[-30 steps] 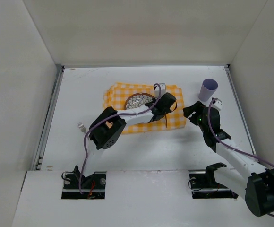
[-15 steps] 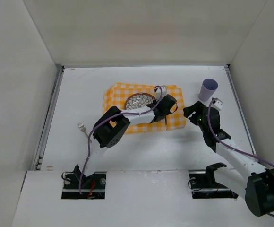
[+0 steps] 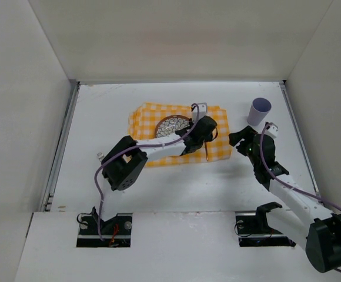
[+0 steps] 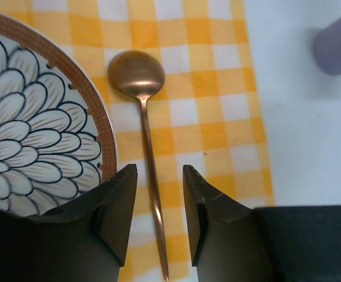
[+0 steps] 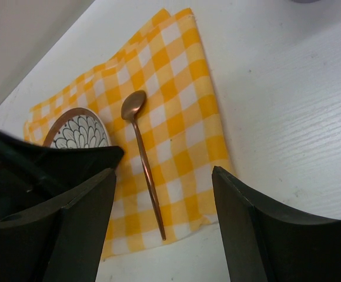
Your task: Set the dinner table for one person
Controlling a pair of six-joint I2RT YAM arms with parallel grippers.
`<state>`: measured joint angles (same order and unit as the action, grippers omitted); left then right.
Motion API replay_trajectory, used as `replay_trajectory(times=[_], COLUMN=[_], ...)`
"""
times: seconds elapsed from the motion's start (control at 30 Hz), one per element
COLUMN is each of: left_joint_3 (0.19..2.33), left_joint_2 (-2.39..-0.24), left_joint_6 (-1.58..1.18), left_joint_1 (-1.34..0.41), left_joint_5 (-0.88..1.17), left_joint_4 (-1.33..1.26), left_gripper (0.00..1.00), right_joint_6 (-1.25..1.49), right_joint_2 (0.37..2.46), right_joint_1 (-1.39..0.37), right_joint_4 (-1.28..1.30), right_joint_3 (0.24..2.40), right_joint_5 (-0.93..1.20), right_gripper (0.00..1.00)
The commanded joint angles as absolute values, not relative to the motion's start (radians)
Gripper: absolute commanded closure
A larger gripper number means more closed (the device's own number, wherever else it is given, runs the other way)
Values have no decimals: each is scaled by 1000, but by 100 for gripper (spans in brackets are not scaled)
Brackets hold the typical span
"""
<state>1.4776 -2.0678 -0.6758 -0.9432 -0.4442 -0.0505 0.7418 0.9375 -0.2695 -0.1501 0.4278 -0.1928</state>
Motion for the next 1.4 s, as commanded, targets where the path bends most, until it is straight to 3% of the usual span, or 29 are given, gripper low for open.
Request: replay_trajectory(times=[0.0, 0.2, 0.4, 0.57, 0.77, 1.37], left_joint_3=[1415, 1093, 778, 592, 454, 356], left_joint_2=[-1823, -1472, -1067, -832, -802, -931], left_joint_6=[-563, -555, -705, -888, -922, -950], left_joint_1=[-972, -953, -843, -650, -447, -363], left_joint_5=[-460, -561, -774, -767, -632, -600], left_joint_4=[-176, -147, 216, 474, 468, 335], left_gripper=[64, 62, 58, 52, 57, 65], right_joint_6=[749, 752, 739, 727, 713, 692], right_joint_2=[930, 957, 943, 945, 996, 1011], right_joint_1=[-275, -285, -349, -375, -430, -489], right_joint_4=[-206, -239, -258, -261, -264, -264], right_joint_3=[429, 428, 436, 443, 469, 489], right_joint_5=[-213, -210, -201, -193, -190, -189], right_gripper=[27, 27, 38, 37, 33, 35])
